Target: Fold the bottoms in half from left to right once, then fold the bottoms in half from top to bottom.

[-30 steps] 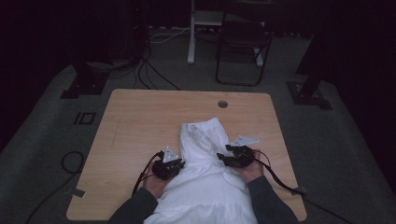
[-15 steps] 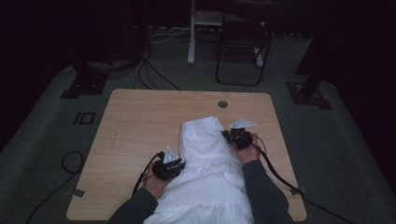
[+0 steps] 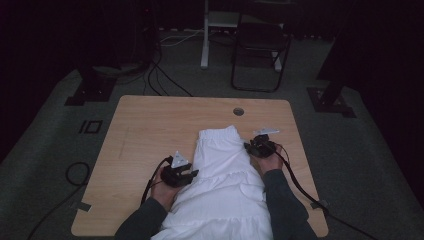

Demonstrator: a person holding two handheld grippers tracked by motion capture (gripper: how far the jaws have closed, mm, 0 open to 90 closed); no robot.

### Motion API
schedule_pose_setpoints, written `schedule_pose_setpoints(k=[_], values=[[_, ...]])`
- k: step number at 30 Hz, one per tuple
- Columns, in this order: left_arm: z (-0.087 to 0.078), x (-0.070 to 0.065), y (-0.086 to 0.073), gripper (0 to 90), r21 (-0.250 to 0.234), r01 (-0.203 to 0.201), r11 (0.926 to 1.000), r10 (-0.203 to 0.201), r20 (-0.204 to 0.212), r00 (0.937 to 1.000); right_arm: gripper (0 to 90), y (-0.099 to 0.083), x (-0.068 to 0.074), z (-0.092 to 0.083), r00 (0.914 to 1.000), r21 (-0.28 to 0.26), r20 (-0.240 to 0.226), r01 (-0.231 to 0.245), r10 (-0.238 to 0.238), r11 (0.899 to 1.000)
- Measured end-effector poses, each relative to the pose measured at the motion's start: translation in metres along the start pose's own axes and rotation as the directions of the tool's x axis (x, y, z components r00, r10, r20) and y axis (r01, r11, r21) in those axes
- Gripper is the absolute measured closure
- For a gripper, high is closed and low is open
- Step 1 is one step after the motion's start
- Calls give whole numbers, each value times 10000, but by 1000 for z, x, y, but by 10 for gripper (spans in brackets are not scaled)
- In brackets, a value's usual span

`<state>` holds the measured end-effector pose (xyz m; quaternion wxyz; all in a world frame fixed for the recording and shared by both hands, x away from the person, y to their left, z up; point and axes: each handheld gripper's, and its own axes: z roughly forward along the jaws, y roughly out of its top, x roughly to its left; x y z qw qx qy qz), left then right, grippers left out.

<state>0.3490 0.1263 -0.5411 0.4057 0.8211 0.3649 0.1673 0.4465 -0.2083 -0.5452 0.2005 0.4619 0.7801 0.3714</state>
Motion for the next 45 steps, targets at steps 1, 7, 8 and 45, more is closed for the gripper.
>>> schedule_pose_setpoints(k=[1,7,8,45], values=[[1,3,8,570,-114,-72,9999,71,-77,9999,575,2,1,-4,9999,-216,-70,80,-82,9997],[44,18,50,491,-31,-42,10000,39,-842,9964,519,7,15,6,9988,-271,-254,418,-425,9988],[55,19,50,490,151,33,9999,-19,-941,9956,537,5,17,11,9987,-138,-232,445,-448,9989],[17,-19,-18,730,334,412,9986,-410,-60,9991,317,-45,64,-50,9859,-853,-1559,478,-607,9952]])
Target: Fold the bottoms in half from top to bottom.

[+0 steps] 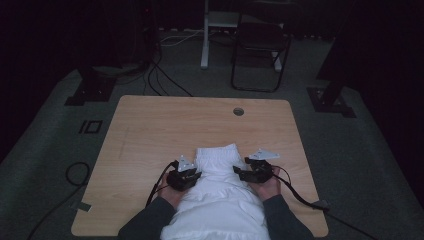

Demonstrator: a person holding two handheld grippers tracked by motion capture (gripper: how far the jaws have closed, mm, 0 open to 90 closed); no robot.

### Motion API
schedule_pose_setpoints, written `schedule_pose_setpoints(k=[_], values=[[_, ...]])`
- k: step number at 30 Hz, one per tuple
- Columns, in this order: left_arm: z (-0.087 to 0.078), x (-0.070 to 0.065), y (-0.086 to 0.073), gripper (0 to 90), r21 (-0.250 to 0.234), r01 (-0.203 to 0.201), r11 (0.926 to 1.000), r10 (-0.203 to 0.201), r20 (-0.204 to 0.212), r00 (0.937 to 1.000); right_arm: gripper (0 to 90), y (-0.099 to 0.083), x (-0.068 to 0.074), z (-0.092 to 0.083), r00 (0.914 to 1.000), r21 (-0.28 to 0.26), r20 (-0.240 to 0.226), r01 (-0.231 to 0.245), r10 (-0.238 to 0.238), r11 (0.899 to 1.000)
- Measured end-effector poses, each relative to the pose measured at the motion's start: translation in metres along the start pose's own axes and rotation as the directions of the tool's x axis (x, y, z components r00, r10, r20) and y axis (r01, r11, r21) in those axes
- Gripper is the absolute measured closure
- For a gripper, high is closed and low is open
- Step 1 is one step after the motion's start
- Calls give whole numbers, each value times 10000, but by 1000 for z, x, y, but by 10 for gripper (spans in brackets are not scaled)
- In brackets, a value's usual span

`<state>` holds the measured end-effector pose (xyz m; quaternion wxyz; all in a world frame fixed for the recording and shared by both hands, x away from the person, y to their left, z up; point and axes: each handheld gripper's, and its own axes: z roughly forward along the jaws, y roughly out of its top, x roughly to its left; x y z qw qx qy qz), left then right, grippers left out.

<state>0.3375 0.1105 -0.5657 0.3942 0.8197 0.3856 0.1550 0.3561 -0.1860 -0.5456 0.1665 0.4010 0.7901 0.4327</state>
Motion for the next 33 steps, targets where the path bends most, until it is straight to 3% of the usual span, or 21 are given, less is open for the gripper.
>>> schedule_pose_setpoints(k=[5,10,12,13,15,18,21,23,25,27,29,33], values=[[1,0,0,723,-11,7,10000,-7,-4,10000,243,13,-6,17,9968,501,-242,779,-768,9957],[1,0,1,718,-9,-11,10000,11,-2,10000,239,19,-13,35,9955,833,-39,946,-946,9920],[1,0,1,718,-7,-34,10000,34,-12,10000,281,20,-21,48,9967,1161,-82,812,-808,9899],[1,0,1,717,-2,-30,10000,30,-11,10000,332,20,-21,52,9959,1268,-288,888,-858,9879],[2,0,1,706,-3,-24,10000,24,10,10000,403,19,-19,55,9943,1347,-216,1068,-1049,9851],[0,6,7,589,246,166,9996,-168,76,9998,591,22,-17,55,9939,1462,-350,1089,-1048,9832],[-6,16,19,454,-394,682,9969,-660,527,9964,715,23,-17,55,9949,1491,-416,968,-916,9841],[-2,18,30,349,-451,640,9969,-618,474,9970,753,23,-18,55,9962,1479,-442,805,-747,9857],[9,22,37,285,-206,682,9975,-674,369,9970,763,23,-18,55,9966,1481,-483,725,-660,9863],[16,25,39,251,-51,854,9963,-850,497,9951,768,23,-18,55,9967,1481,-471,720,-657,9863],[34,28,44,213,376,974,9945,-979,125,9951,768,23,-18,55,9971,1443,-465,658,-597,9873],[43,28,47,189,548,918,9943,-912,-132,9957,767,22,-18,55,9970,1397,-482,675,-613,9879]])
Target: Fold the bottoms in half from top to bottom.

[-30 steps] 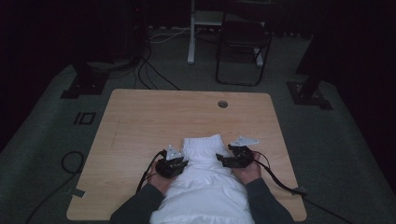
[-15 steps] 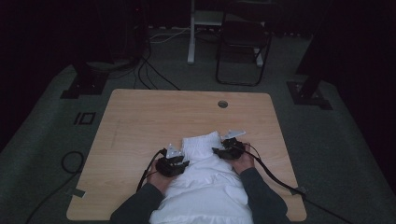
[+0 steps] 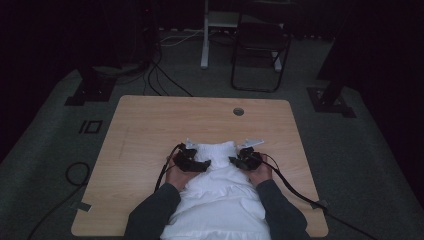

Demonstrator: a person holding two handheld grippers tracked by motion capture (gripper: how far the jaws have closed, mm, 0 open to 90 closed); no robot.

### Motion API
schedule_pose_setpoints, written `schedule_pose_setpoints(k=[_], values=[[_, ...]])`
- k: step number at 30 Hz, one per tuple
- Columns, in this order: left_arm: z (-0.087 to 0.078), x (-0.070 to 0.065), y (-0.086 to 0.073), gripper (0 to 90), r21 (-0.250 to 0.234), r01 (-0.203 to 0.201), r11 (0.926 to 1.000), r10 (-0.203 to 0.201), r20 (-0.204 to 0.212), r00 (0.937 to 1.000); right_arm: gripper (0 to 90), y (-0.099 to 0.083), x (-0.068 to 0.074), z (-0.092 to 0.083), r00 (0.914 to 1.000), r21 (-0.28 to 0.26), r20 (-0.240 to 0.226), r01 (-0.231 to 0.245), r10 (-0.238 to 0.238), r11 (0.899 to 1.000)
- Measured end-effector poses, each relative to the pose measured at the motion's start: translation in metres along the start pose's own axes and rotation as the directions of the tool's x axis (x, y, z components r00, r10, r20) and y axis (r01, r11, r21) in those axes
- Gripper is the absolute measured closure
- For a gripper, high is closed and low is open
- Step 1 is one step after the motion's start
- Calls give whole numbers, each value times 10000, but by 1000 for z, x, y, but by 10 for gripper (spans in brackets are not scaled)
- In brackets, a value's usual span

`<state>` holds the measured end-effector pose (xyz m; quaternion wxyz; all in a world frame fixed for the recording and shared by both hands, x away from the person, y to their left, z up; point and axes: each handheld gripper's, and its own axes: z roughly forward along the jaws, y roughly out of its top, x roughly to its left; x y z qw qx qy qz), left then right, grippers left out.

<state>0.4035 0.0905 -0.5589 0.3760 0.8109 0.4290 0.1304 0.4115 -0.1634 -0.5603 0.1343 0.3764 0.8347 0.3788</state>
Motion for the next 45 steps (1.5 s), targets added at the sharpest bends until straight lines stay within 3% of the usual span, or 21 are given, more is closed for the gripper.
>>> schedule_pose_setpoints(k=[4,5,6,11,15,19,21,22,23,24,27,30,33,36,37,38,39,41,42,43,45], values=[[1,-3,1,194,159,-490,9987,492,-164,9987,766,0,0,0,10000,13,-3,-29,29,10000],[1,-5,1,233,340,-1024,9942,1034,-287,9942,765,0,0,0,10000,19,-11,-33,33,10000],[0,-5,3,303,473,-1106,9927,1117,-212,9935,766,0,0,0,10000,40,-7,-46,46,10000],[0,2,14,639,897,-1104,9898,1098,117,9939,800,5,-3,0,9998,197,-197,-12,16,9998],[3,7,27,756,1055,-1302,9859,1296,132,9915,806,13,-13,0,9972,-41,-532,-519,516,9986],[-9,22,67,774,410,-1414,9891,1417,-58,9899,808,48,-22,-12,9999,-525,-82,-144,140,9985],[-22,25,89,775,-211,-1734,9846,1727,-328,9844,808,70,-24,-24,9999,-968,158,71,-56,9953],[-22,25,89,775,-211,-1734,9846,1727,-328,9844,808,70,-24,-24,9999,-968,158,71,-56,9953],[-33,25,104,775,-600,-1977,9784,1943,-572,9793,808,80,-25,-30,9994,-1156,318,171,-135,9931],[-40,25,114,774,-866,-2081,9743,2026,-684,9769,807,103,-30,-44,9973,-1718,702,334,-216,9846],[-62,22,146,773,-1543,-2490,9561,2316,-1225,9651,807,124,-32,-59,9942,-2439,1062,405,-148,9690],[-76,18,162,774,-1935,-2545,9475,2297,-1417,9629,807,141,-34,-73,9927,-2980,1208,351,12,9539],[-82,13,160,774,-1978,-2643,9439,2409,-1348,9612,807,145,-35,-83,9945,-3072,1045,317,6,9511],[-87,6,152,772,-2019,-2757,9398,2552,-1217,9592,808,135,-28,-92,9946,-2903,966,639,-372,9548],[-93,-2,140,772,-2212,-2680,9377,2548,-867,9631,808,129,-24,-96,9954,-2922,857,663,-429,9540],[-93,-2,140,771,-2212,-2680,9377,2548,-867,9631,808,129,-24,-96,9954,-2922,857,663,-429,9540],[-97,-6,132,771,-2212,-2799,9342,2692,-775,9599,807,115,-16,-105,9964,-2859,584,759,-617,9553],[-109,-22,105,770,-2346,-2821,9303,2848,-233,9583,807,107,-10,-110,9964,-2847,486,800,-689,9553],[-109,-22,105,770,-2346,-2821,9303,2848,-233,9583,807,91,0,-117,9960,-2754,245,893,-859,9572],[-117,-35,80,769,-2389,-2905,9266,3053,270,9519,807,77,7,-121,9961,-2720,42,863,-885,9584],[-121,-45,56,769,-2156,-2983,9298,3192,687,9452,807,54,19,-125,9950,-2494,-280,862,-962,9646]])
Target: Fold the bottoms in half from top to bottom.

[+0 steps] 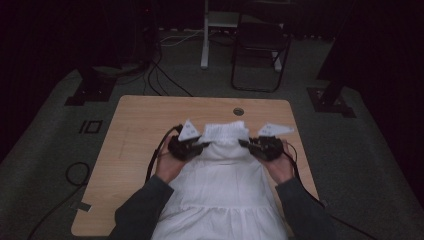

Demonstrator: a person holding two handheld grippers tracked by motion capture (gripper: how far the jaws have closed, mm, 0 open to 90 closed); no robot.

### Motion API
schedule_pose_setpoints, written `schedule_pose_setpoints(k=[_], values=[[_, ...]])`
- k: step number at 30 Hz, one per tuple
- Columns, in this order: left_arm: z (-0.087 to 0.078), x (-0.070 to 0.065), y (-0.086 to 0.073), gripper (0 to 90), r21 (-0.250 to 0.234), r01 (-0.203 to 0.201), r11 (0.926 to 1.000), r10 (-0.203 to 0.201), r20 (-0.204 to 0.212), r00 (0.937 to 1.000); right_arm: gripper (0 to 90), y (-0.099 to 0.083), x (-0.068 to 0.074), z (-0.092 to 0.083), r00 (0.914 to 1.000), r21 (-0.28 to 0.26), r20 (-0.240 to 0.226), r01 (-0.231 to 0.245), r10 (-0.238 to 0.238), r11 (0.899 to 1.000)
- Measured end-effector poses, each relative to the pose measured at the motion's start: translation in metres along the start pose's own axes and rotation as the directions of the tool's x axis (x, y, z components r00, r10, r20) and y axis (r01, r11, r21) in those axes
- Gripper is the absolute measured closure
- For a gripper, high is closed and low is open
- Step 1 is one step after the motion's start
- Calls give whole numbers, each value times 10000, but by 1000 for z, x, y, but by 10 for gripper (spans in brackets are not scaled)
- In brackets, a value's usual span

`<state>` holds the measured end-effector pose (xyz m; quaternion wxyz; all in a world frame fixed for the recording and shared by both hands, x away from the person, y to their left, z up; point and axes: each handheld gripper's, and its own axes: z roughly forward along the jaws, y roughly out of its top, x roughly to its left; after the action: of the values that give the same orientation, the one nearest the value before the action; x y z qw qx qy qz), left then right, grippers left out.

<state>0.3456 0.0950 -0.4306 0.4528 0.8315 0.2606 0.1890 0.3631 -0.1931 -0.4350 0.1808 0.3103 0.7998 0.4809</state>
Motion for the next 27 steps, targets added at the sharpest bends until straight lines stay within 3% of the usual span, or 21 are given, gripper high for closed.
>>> schedule_pose_setpoints(k=[1,3,4,5,6,7,8,10,12,13,16,18,20,21,23,24,25,27], values=[[-1,-10,-13,770,182,207,9996,-214,399,9990,807,-12,7,-4,9997,73,-232,-121,123,9999],[0,-22,-33,769,593,217,9980,-263,785,9966,807,-36,20,-8,9984,400,-487,-270,290,9988],[0,-22,-33,769,593,217,9980,-263,785,9966,806,-48,26,-8,9976,611,-602,-306,342,9977],[5,-33,-58,769,1184,524,9916,-691,1413,9876,806,-60,33,-7,9975,897,-636,-265,322,9956],[5,-33,-58,768,1184,524,9916,-691,1413,9876,806,-60,33,-7,9975,897,-636,-265,322,9956],[11,-40,-74,768,1688,451,9846,-715,1539,9855,806,-72,40,-6,9977,1153,-621,-182,255,9932],[17,-46,-94,766,2272,414,9730,-816,1708,9819,803,-93,49,-1,9965,1662,-782,-149,282,9860],[24,-45,-108,764,2643,511,9631,-995,1734,9798,800,-110,57,6,9951,2024,-877,-272,458,9789],[26,-44,-111,764,2677,597,9617,-1080,1695,9796,798,-121,61,14,9955,2276,-818,-288,486,9733],[30,-43,-116,761,2797,115,9600,-538,1438,9881,796,-123,62,17,9955,2332,-763,-365,557,9717],[33,-41,-117,761,2729,-166,9619,-205,1328,9909,796,-122,60,23,9955,2452,-753,-379,580,9687],[36,-35,-113,761,2892,-735,9544,539,752,9957,794,-120,60,33,9976,2674,-600,-171,344,9634],[38,-30,-111,759,2914,-691,9541,531,623,9966,794,-118,58,43,9987,2727,-493,34,105,9621],[42,-20,-108,759,2983,-327,9539,215,408,9989,794,-116,56,48,9991,2711,-415,64,50,9625],[47,-14,-103,756,3071,119,9516,-185,183,9997,795,-110,45,59,9995,2636,-325,69,17,9646],[47,-14,-103,752,3071,119,9516,-185,183,9997,795,-110,45,59,9995,2636,-325,69,17,9646],[51,-12,-98,752,3058,398,9513,-471,167,9987,795,-107,39,65,9997,2601,-227,173,-117,9654],[56,-8,-93,738,3097,360,9501,-415,111,9991,796,-96,20,82,9993,2631,132,311,-358,9643]])
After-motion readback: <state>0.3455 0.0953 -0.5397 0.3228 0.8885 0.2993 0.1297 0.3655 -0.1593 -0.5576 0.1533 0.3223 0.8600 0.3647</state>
